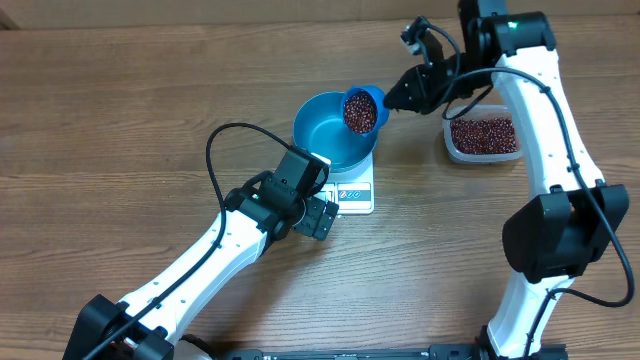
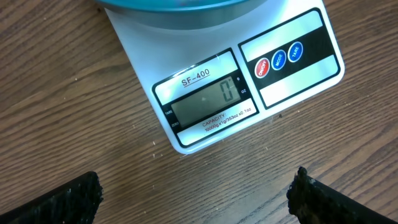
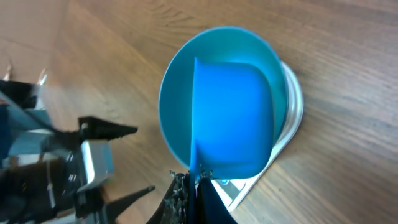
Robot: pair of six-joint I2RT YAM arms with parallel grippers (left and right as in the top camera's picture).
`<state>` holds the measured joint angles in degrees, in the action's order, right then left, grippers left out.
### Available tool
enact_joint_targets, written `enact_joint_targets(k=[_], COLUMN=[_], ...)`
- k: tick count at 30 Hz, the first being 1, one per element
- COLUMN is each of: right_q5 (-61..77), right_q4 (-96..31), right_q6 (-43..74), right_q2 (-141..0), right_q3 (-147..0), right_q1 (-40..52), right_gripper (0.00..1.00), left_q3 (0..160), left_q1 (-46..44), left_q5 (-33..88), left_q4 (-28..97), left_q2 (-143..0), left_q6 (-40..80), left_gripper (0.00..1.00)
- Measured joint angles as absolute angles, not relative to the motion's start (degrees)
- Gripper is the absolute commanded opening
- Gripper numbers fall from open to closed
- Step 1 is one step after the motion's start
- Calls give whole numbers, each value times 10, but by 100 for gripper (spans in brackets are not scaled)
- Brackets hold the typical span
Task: Scoop item into bowl and weigh 150g on scale
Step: 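Tip the scoop to pour beans into the teal bowl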
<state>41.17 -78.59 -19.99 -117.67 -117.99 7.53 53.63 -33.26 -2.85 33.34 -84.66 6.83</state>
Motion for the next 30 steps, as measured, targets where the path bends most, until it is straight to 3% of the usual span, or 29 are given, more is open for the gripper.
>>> enact_joint_targets(k=[30], right_q5=[356], right_q4=[-696], right_q6=[-179], right_q2=[-1177], right_q3=[-1180], right_q1=[137], right_gripper=[4], left_q3=[536], left_q1=[-333], left_q5=[-29], left_q4=[333], left_q2=[-847], left_q6=[69], left_gripper=[99])
